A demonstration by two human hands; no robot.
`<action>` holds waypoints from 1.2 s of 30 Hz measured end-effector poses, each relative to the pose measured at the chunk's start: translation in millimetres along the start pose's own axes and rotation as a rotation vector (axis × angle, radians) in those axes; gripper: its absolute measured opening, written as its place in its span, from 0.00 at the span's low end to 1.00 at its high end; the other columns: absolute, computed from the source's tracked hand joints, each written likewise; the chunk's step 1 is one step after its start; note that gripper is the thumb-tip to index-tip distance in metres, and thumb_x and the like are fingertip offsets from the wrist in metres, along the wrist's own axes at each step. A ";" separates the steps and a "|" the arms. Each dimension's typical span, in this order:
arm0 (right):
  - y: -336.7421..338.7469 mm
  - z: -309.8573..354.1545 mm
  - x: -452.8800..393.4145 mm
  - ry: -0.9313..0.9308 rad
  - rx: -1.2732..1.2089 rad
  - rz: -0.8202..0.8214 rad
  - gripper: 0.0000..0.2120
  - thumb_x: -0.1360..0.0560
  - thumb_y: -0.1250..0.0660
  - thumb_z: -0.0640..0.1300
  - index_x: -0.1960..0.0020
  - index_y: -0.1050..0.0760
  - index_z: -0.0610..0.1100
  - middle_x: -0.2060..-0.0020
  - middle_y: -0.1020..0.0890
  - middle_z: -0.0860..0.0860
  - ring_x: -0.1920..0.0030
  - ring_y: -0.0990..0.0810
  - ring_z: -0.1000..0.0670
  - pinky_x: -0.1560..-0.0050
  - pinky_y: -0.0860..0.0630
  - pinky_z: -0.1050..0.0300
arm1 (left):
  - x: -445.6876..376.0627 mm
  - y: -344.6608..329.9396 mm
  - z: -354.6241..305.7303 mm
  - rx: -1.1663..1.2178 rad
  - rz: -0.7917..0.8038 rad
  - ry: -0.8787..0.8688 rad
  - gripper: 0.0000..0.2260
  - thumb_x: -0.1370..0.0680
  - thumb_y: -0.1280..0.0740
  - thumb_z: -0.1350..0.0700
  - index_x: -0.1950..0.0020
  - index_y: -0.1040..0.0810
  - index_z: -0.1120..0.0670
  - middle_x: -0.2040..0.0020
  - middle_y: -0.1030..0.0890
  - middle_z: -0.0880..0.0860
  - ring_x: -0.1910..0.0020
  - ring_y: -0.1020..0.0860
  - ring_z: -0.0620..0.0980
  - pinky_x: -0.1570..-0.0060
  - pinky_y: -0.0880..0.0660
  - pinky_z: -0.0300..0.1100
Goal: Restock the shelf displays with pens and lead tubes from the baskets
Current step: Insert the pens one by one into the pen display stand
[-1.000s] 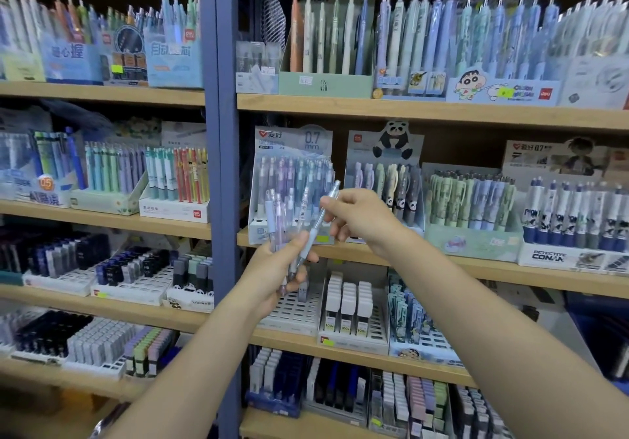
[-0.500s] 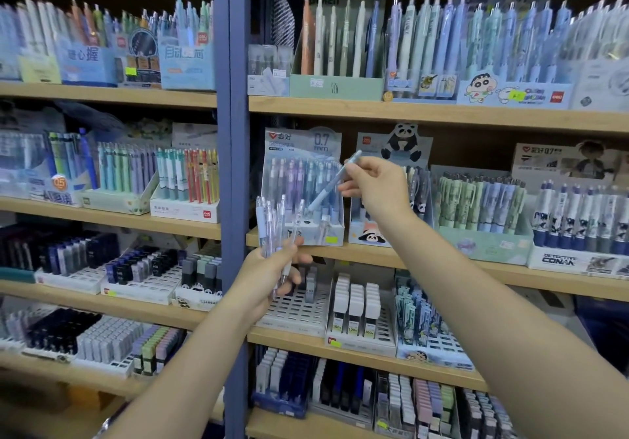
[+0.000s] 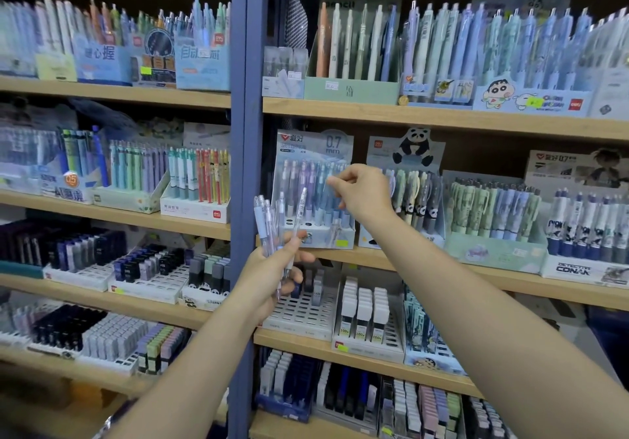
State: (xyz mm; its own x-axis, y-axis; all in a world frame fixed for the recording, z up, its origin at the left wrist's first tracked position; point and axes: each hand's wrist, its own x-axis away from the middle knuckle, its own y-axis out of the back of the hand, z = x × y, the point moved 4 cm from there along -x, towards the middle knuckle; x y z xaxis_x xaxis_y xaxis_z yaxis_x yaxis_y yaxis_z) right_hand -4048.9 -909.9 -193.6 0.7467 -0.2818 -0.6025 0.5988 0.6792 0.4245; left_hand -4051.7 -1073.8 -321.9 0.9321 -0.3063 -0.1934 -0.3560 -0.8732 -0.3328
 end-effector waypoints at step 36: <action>18.9 -18.5 44.4 -0.188 -0.478 0.272 0.12 0.18 0.34 0.45 0.53 0.20 0.36 0.61 0.17 0.43 0.66 0.16 0.49 0.64 0.19 0.60 | 3.7 -24.5 3.3 -0.054 -0.016 -0.037 0.09 0.21 0.29 0.55 0.44 0.19 0.58 0.61 0.17 0.53 0.76 0.32 0.45 0.78 0.38 0.36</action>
State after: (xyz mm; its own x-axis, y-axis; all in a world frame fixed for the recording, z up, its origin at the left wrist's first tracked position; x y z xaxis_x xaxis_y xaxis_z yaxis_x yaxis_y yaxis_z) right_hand -4009.7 -897.1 -224.8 0.9201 -0.1403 -0.3656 0.2136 0.9623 0.1683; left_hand -4039.8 -1052.3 -317.5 0.9343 -0.2784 -0.2225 -0.3357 -0.8974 -0.2865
